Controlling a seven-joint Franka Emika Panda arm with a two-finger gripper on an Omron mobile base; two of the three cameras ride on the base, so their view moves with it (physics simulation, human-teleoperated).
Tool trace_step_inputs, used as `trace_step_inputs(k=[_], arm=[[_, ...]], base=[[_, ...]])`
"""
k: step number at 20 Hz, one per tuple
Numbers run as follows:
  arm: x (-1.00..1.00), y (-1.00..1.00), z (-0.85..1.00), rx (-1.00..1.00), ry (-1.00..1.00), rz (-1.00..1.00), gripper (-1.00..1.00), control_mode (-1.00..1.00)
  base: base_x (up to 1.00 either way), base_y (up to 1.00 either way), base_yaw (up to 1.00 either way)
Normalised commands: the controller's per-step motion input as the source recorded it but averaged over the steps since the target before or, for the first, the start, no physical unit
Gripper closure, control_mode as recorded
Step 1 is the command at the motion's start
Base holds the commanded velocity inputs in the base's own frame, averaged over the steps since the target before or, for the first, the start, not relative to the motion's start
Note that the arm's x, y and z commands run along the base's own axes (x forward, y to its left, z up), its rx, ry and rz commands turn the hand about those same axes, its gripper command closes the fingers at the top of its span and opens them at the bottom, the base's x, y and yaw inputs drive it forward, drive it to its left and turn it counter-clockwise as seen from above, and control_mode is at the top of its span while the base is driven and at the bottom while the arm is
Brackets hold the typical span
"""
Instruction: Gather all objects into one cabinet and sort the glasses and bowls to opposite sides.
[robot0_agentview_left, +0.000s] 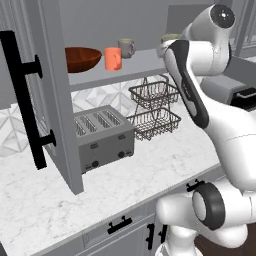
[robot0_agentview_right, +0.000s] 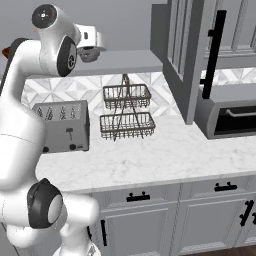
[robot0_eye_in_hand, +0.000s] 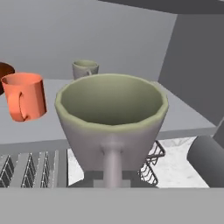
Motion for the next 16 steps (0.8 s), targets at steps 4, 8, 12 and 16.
trace_step_inputs(k=[4,8,12,16], arm=[[0.0,0.0,-0.24,-0.19,-0.01,0.1,1.0,-1.0],[0.02,0.0,-0.43,-0.28,-0.12,0.08,1.0,-1.0],[0.0,0.01,-0.58,-0.27,-0.25,0.05,1.0,-1.0],[0.51,-0.01,-0.27,0.01,0.07,0.0,1.0,-1.0]], base=[[0.0,0.0,0.0],[0.0,0.0,0.0],[0.0,0.0,0.0],[0.0,0.0,0.0]])
